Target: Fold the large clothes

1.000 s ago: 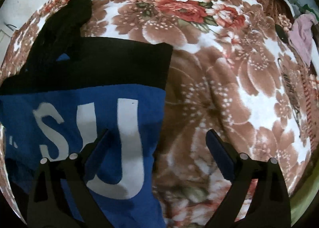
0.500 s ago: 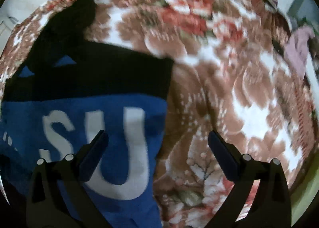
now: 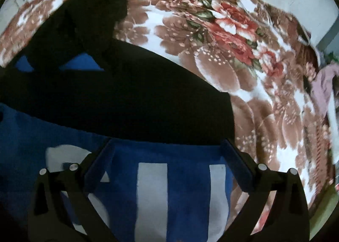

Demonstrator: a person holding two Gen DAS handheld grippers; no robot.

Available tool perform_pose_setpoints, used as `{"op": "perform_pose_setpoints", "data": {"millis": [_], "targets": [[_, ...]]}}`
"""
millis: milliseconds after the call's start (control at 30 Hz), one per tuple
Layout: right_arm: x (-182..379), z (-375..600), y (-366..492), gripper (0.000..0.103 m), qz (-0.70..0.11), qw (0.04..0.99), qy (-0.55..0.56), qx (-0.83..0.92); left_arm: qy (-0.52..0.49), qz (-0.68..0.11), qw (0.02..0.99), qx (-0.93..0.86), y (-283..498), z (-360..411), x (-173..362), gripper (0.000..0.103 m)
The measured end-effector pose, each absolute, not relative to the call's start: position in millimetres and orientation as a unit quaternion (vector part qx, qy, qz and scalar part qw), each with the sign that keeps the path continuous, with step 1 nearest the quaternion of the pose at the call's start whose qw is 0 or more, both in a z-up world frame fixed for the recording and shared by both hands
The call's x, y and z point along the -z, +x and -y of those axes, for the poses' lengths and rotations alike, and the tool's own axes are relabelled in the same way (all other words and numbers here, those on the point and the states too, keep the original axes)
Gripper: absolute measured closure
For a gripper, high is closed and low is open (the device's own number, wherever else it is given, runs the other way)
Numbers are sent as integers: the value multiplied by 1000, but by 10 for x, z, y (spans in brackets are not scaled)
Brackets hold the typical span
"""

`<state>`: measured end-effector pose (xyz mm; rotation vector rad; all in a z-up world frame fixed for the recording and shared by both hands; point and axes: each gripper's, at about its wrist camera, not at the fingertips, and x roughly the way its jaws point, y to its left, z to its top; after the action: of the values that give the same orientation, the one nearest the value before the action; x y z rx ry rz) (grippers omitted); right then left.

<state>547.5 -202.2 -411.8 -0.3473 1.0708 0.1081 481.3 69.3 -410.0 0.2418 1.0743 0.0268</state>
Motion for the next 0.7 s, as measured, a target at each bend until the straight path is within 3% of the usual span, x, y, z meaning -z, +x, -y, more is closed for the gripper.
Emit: {"op": "perform_pose_setpoints", "data": {"millis": [100, 167, 467, 700], "targets": [[4218, 2045, 5402, 5, -491, 847, -191, -72, 124, -515, 848, -10, 4757, -770, 4234, 14], [4235, 2115, 5429, 5, -497, 847, -174, -79, 131, -518, 845, -25, 4734, -808, 4270, 4], [4039, 2244, 5441, 5, -523, 836, -148, -70, 45, -538, 840, -56, 4631, -1264, 4166, 5], [3433, 2458, 5698, 5, -502, 861, -56, -66, 17, -498, 865, -57, 4630, -1534, 3575, 6]]}}
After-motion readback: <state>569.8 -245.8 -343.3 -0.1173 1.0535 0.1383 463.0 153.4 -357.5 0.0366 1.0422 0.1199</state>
